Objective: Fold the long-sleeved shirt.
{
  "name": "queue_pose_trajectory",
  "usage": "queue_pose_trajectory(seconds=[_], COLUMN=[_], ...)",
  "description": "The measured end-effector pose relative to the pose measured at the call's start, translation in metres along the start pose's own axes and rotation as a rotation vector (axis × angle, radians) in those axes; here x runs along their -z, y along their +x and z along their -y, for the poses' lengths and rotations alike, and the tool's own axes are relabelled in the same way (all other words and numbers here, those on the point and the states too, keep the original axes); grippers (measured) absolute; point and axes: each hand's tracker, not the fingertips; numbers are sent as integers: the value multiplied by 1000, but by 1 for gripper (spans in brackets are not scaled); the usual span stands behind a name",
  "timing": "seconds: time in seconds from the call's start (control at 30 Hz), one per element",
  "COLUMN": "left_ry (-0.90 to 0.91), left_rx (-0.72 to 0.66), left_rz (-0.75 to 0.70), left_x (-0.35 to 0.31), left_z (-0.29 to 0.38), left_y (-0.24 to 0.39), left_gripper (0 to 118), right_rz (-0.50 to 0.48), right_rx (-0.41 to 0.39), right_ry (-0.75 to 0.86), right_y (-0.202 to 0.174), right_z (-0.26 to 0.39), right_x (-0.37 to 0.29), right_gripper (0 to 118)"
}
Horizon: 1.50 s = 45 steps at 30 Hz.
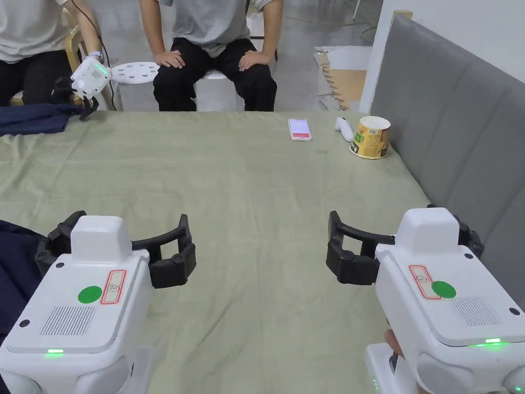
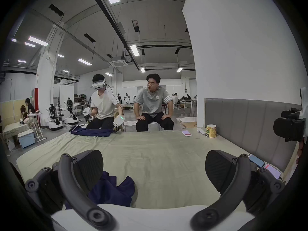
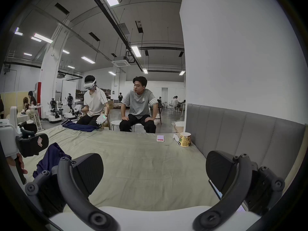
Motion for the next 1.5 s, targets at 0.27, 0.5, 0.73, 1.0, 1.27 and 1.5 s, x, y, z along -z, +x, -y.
queue_pose_trajectory(seconds=[0.27,0.5,0.73,1.0,1.27,1.5], left_ry=[17,16,17,22,30,16], left_rx=[-5,14,-3,-2,-5,7], left_rz=[-25,-21,-6,-6,-4,4], left_x=[-2,-1,-3,-4,-6,-6], left_z=[-2,-2,-1,-2,-3,0], left_y=[1,4,4,4,5,4], left_gripper=[110,110,110,110,111,111], right_rz=[-6,-81,-31,-5,20,12], right_rx=[0,141,67,21,-32,-43], right_ry=[-1,-3,8,15,6,3], right_y=[1,5,1,-1,-3,-1], right_z=[-1,-4,-1,-2,0,0], right_x=[0,-2,-2,0,0,-2], right_gripper=[118,118,118,118,118,118])
